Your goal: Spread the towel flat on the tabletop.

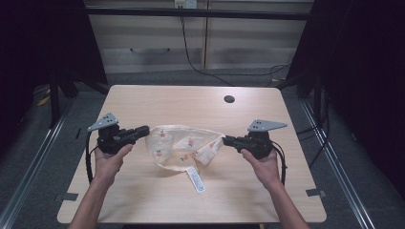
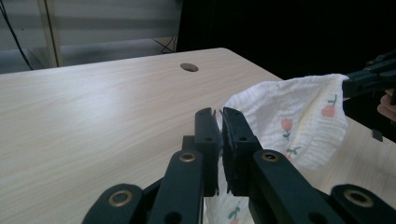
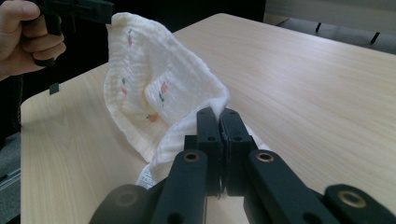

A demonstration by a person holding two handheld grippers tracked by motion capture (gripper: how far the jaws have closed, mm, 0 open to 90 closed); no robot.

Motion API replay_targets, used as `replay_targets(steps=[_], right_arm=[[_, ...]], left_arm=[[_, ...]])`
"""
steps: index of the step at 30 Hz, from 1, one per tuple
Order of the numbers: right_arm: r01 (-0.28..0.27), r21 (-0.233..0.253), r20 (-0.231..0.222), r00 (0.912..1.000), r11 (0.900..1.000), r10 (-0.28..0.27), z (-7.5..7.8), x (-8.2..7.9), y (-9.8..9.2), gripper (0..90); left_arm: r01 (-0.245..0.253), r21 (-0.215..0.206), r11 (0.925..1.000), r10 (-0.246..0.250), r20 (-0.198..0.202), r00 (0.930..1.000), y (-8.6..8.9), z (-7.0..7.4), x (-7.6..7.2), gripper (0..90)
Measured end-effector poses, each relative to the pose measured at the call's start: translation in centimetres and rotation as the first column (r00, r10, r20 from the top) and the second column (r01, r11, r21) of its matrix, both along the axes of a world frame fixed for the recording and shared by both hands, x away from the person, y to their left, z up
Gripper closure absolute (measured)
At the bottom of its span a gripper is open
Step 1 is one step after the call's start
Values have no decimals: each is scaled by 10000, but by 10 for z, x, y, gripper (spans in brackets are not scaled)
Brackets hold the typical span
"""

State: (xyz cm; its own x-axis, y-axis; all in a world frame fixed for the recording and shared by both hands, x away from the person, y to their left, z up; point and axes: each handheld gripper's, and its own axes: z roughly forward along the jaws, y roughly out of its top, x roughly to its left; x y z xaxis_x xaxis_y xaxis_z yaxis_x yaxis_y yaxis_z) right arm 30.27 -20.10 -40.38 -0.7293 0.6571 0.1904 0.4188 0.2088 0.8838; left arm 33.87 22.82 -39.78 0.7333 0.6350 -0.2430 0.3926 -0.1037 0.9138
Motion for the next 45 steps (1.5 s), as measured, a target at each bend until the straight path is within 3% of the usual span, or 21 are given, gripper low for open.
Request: replay_targets(steps=[2,5,21,31,42,45], right_arm=[[19,-60,118,9999,10000,-18,6,1,-2,884],[33,-117,327,9995,9999,-29,19,3,-6,886],[-123,-517,1109,9937,9986,180,76,0,-13,887],[-187,-642,1590,9869,9978,287,107,0,-15,888],[-553,-650,2022,9770,9964,674,128,-24,-13,889],[-661,-649,2042,9758,9957,781,128,-33,-12,889]], left_arm=[[-22,19,10000,22,77,10000,0,5,0,857],[39,-273,9996,-34,166,9999,1,14,-1,857],[315,-110,9994,-299,1255,9916,2,63,-11,860],[312,-198,9993,-276,1645,9860,-1,81,-10,861],[775,-314,9965,-696,2030,9767,1,96,-35,860],[832,-130,9965,-785,2146,9735,-1,99,-44,861]])
